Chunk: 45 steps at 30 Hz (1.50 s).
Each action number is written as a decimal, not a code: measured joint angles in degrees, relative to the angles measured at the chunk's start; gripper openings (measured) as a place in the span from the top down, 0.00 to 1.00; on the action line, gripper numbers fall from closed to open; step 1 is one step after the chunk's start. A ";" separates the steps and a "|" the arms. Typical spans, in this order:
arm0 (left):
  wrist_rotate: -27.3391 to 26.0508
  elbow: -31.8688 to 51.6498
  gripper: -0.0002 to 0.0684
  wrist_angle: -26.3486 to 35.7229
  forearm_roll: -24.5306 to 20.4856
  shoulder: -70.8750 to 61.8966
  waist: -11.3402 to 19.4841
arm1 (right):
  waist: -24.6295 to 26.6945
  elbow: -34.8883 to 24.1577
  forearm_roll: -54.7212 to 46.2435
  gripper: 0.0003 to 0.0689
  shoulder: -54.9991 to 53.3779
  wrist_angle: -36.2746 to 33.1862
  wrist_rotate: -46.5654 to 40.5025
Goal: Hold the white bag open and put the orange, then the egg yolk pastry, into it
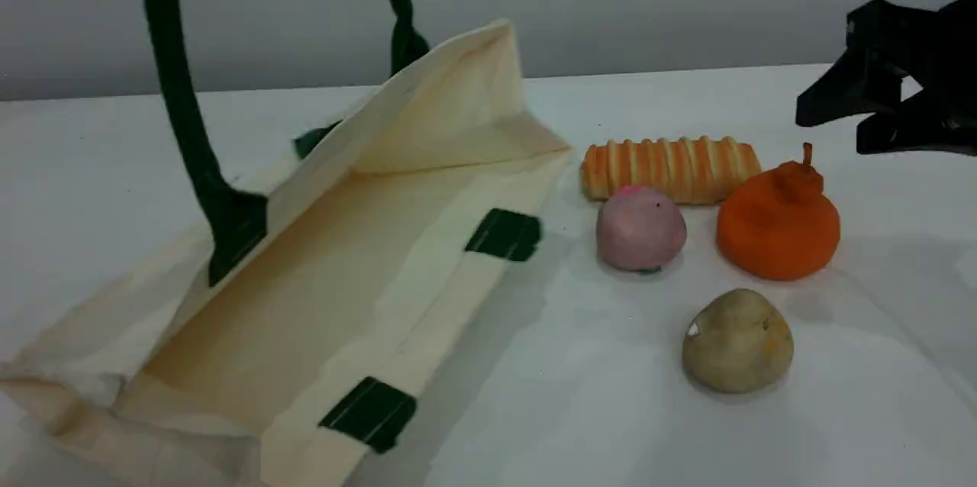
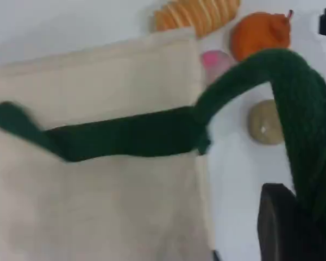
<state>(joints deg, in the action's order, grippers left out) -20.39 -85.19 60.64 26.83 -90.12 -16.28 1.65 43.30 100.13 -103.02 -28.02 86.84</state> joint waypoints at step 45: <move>-0.55 -1.96 0.90 2.40 0.30 3.45 -3.90 | 0.00 7.95 -0.15 0.38 -12.90 0.78 3.08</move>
<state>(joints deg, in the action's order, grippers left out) -20.94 -87.15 63.04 27.14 -86.66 -20.18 1.65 51.25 99.98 -115.92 -27.24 89.92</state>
